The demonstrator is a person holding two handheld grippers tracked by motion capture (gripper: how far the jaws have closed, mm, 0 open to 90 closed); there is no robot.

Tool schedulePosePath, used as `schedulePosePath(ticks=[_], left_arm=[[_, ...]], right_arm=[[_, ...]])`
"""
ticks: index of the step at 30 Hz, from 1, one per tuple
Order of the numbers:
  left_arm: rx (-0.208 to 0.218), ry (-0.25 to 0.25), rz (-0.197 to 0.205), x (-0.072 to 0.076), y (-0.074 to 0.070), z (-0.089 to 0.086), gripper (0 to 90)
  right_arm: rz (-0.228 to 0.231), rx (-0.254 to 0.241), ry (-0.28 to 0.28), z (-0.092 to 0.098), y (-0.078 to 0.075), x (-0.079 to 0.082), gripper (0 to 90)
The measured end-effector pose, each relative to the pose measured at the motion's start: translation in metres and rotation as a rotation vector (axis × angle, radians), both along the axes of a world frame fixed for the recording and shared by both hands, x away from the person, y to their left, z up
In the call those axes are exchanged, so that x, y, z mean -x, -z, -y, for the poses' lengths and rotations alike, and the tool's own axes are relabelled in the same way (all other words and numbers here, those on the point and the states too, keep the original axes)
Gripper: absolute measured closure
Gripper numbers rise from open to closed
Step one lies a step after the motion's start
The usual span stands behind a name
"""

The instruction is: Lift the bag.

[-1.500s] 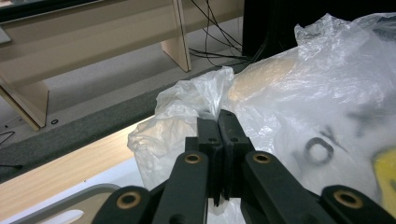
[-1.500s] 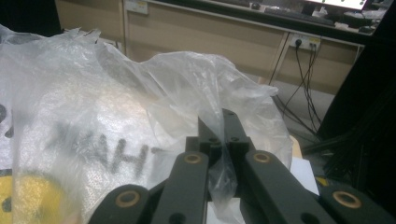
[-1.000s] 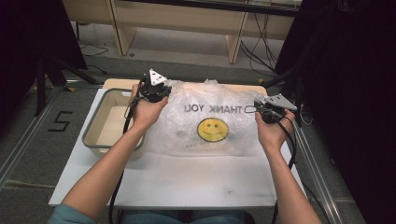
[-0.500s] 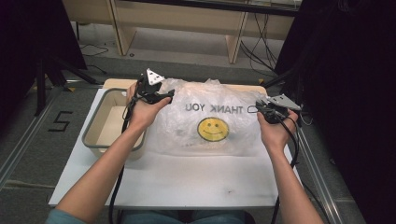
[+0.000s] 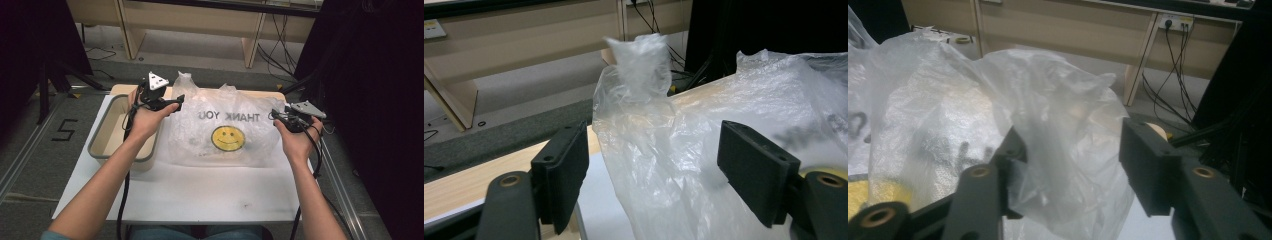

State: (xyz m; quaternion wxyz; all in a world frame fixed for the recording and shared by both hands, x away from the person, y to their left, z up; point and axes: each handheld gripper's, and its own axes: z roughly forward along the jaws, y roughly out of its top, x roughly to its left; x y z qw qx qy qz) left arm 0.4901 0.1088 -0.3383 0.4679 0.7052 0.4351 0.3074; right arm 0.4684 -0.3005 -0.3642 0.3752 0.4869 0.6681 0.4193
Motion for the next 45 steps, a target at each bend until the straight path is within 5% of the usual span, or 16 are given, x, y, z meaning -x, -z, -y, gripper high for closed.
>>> schedulePosePath(ticks=[11, 17, 24, 27, 35, 45], left_arm=[[-0.025, 0.031, -0.023, 0.006, 0.009, 0.001, 27.3], [-0.028, 0.039, -0.03, 0.009, 0.012, 0.003, 27.2], [-0.042, 0.044, -0.035, 0.008, 0.014, 0.005, 27.1], [-0.041, 0.044, -0.038, 0.008, 0.016, 0.005, 27.1], [-0.045, 0.045, -0.038, 0.008, 0.017, 0.007, 27.0], [-0.058, 0.055, -0.045, 0.008, 0.019, 0.011, 26.9]], right_arm=[[0.03, -0.054, -0.031, 0.007, -0.006, 0.008, 27.7], [0.002, -0.138, -0.13, 0.007, -0.009, 0.014, 22.3], [-0.091, -0.057, -0.198, -0.003, 0.0, 0.012, 16.8], [-0.036, -0.058, -0.22, -0.005, -0.003, 0.015, 16.5], [0.14, -0.175, -0.233, -0.005, -0.02, 0.024, 18.3], [0.196, -0.161, -0.31, -0.021, -0.036, 0.025, 16.6]])
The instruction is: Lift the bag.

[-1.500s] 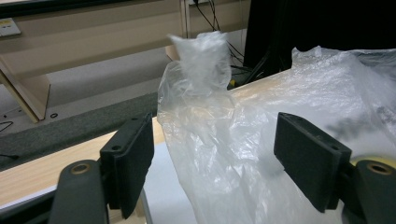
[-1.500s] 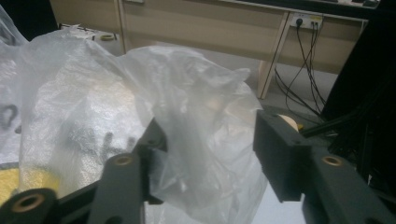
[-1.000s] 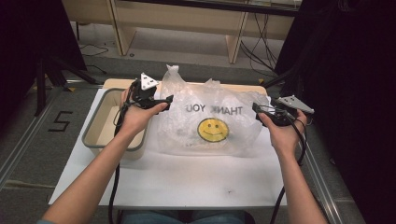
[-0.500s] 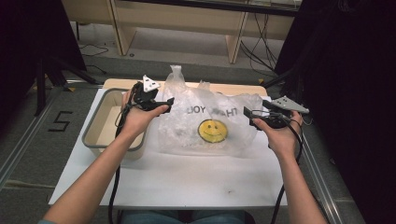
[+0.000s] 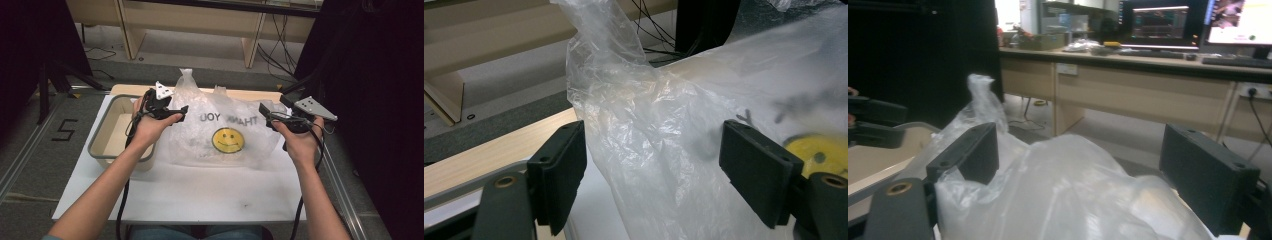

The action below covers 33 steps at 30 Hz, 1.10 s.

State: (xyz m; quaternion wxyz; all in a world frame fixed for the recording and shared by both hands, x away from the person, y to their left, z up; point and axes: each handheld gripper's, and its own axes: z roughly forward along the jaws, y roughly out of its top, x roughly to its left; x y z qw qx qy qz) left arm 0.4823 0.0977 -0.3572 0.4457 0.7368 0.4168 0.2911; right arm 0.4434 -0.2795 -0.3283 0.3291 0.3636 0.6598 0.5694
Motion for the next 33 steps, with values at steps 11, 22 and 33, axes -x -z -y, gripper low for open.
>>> schedulePosePath(ticks=[11, 22, 33], left_arm=[[0.0, 0.008, 0.006, 0.002, 0.001, 0.002, 26.8], [-0.001, 0.043, -0.016, 0.021, 0.008, -0.007, 26.3], [-0.012, 0.093, -0.021, 0.049, 0.018, -0.02, 25.7]], right_arm=[[0.028, 0.041, -0.048, -0.019, -0.003, 0.0, 16.6], [-0.04, 0.083, -0.002, 0.011, 0.023, 0.012, 17.7], [-0.103, 0.11, 0.0, 0.032, 0.05, 0.03, 18.5]])
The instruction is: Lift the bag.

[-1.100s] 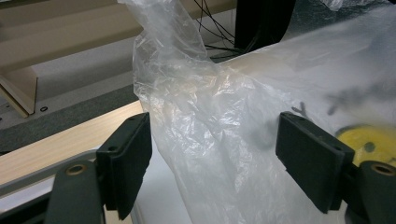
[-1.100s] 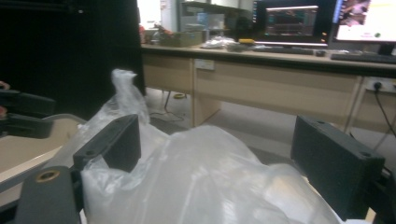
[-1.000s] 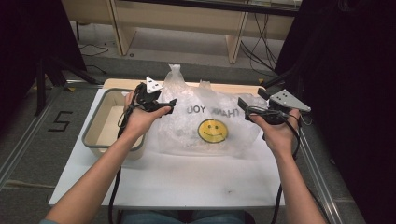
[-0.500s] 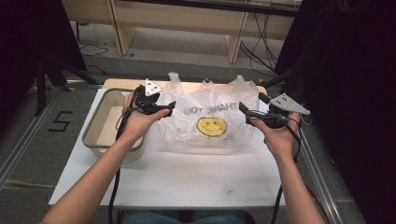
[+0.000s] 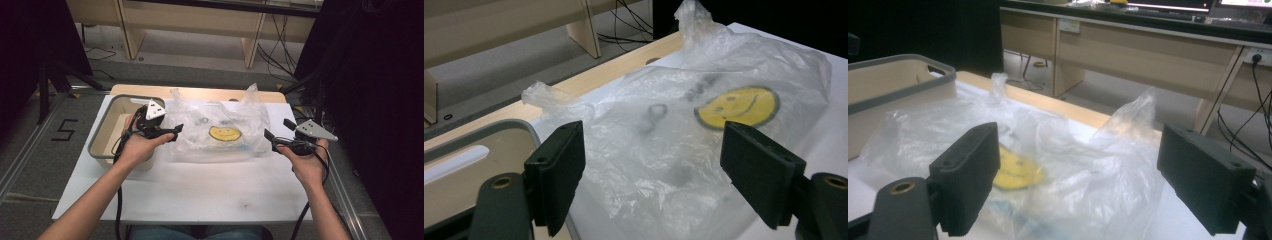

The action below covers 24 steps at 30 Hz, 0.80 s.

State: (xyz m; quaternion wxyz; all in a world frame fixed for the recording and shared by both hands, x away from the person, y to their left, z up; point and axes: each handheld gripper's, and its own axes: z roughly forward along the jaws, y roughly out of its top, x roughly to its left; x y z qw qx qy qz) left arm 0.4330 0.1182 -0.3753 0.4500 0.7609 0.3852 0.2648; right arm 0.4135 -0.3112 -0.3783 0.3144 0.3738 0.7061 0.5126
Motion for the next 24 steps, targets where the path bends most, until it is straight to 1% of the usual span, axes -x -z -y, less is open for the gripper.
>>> schedulePosePath(ticks=[4, 9, 18, 24], left_arm=[[0.001, 0.007, -0.002, 0.005, 0.001, -0.005, 25.7], [0.003, 0.022, 0.001, 0.011, 0.002, -0.007, 25.6], [-0.018, 0.056, -0.003, 0.021, 0.006, -0.009, 25.3], [-0.021, 0.062, -0.007, 0.028, 0.009, -0.014, 25.2]], right_arm=[[-0.006, 0.003, -0.001, 0.004, 0.003, 0.005, 19.2], [-0.016, 0.003, -0.009, 0.006, 0.007, 0.01, 19.4], [-0.04, 0.014, -0.014, 0.01, 0.013, 0.018, 19.8], [-0.058, 0.027, -0.025, 0.012, 0.018, 0.024, 20.7]])
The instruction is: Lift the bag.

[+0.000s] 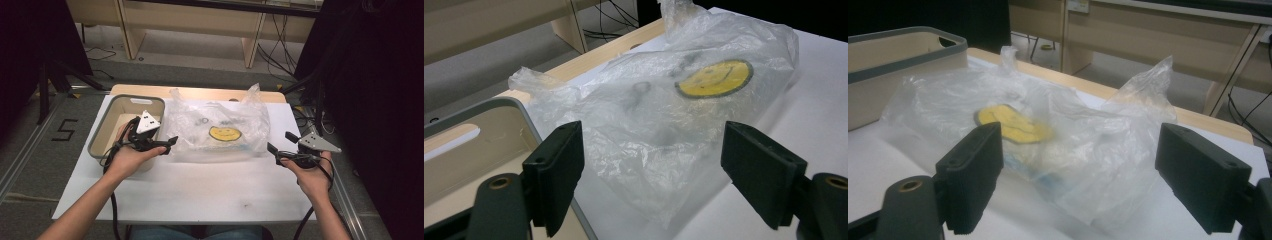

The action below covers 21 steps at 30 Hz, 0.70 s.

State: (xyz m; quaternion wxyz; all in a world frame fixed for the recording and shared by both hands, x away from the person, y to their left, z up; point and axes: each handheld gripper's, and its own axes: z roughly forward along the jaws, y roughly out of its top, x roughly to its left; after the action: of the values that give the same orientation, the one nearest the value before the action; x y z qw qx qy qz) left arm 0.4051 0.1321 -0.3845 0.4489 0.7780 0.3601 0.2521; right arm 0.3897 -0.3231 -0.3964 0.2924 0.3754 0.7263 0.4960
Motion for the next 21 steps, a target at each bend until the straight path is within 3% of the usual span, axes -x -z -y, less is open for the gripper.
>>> schedulePosePath(ticks=[21], left_arm=[[-0.021, 0.046, -0.013, 0.027, 0.02, -0.013, 24.7]], right_arm=[[-0.097, 0.015, -0.029, 0.012, 0.026, 0.021, 24.3]])
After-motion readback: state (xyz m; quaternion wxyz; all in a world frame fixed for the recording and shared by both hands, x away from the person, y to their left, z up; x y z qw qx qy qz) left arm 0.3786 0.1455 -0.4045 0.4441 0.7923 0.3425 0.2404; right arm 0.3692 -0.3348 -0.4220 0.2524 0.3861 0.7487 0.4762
